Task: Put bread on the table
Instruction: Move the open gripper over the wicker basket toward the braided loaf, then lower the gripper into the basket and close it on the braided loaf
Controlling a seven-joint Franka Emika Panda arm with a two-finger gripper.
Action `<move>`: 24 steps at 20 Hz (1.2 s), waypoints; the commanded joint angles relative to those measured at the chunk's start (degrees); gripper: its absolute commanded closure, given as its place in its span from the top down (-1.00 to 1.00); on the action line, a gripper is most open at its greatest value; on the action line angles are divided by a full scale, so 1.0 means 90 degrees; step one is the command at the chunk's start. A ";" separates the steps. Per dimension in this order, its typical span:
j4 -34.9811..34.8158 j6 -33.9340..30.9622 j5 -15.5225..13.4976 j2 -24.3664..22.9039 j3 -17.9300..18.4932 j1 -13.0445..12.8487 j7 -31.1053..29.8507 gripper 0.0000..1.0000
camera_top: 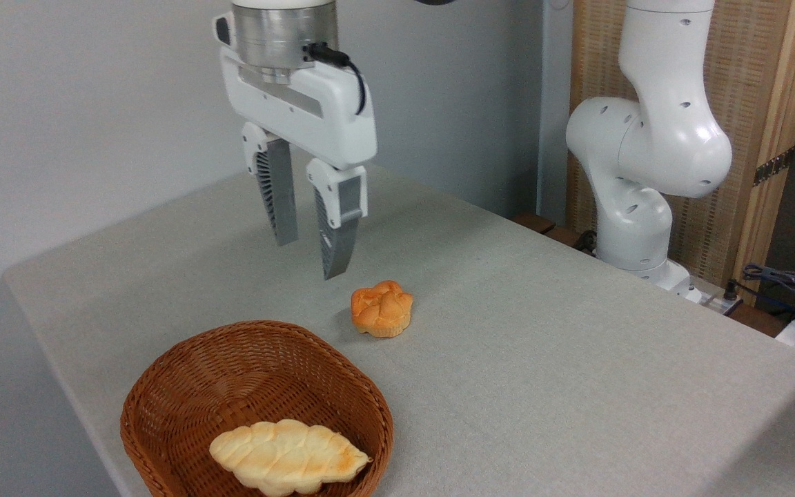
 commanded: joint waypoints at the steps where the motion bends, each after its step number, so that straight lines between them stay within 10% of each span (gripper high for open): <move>1: -0.0513 0.0815 -0.0034 -0.0205 0.0266 -0.0030 -0.0011 1.00; 5: -0.0641 0.1950 -0.0093 -0.0088 0.0676 -0.0020 -0.0020 1.00; 15: -0.1003 0.2067 -0.0015 0.0408 0.0677 -0.0166 0.0047 1.00; 24: -0.0993 0.2888 0.0347 0.1220 0.0677 -0.0157 0.3217 1.00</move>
